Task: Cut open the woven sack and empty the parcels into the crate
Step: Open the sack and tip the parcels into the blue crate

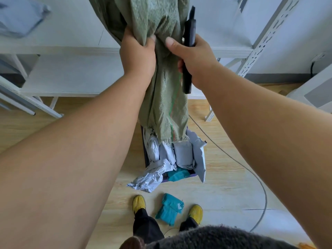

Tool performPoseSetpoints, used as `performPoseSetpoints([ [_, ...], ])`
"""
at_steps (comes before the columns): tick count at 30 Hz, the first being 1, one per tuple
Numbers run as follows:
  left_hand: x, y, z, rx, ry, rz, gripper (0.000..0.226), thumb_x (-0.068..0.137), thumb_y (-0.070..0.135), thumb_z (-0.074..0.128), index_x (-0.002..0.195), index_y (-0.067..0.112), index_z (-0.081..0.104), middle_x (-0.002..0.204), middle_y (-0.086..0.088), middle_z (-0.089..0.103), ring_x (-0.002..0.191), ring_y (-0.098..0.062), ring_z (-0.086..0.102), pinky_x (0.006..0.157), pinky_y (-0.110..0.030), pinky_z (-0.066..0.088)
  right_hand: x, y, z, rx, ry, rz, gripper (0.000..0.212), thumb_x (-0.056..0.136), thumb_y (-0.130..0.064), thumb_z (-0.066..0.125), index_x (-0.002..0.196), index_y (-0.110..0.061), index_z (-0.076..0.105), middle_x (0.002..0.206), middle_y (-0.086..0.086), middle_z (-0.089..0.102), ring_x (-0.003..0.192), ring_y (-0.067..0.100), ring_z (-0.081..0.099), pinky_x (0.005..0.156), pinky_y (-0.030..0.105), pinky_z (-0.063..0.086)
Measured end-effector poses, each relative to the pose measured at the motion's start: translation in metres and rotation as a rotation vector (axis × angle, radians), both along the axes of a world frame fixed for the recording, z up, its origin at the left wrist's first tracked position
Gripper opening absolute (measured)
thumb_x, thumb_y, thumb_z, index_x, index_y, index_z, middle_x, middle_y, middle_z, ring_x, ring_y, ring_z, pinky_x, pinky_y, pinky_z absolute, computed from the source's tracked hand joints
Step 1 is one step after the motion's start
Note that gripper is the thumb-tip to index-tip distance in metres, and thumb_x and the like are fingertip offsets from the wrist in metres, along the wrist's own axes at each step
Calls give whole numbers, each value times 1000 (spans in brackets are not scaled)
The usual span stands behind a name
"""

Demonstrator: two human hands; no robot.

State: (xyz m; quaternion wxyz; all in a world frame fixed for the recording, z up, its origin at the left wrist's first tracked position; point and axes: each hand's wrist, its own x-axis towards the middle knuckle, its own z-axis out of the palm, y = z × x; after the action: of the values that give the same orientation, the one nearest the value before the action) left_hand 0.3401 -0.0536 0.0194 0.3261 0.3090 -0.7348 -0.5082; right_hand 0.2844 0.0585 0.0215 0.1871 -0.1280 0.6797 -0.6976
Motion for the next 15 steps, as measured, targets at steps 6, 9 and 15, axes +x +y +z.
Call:
performPoseSetpoints([
  [6,-3,0,21,-31,52,6,39,90,25,61,127,16,53,93,18,55,86,-1,54,65,3,36,-1,-4,16,-34,24,5,20,83,-18,74,88,-11,56,58,-2,49,41,12,44,46,23,42],
  [9,-6,-1,32,-75,64,10,39,89,24,61,126,16,53,99,15,58,94,-4,57,76,-4,41,-3,-5,22,-46,34,2,20,84,-18,73,90,-10,56,57,-1,47,41,12,43,46,24,42],
  [15,-2,1,49,-82,69,-8,38,90,25,60,126,16,53,103,12,60,99,-7,59,86,-14,45,0,-2,38,-59,27,-5,35,86,-17,72,117,-7,58,61,0,50,45,12,43,49,25,43],
])
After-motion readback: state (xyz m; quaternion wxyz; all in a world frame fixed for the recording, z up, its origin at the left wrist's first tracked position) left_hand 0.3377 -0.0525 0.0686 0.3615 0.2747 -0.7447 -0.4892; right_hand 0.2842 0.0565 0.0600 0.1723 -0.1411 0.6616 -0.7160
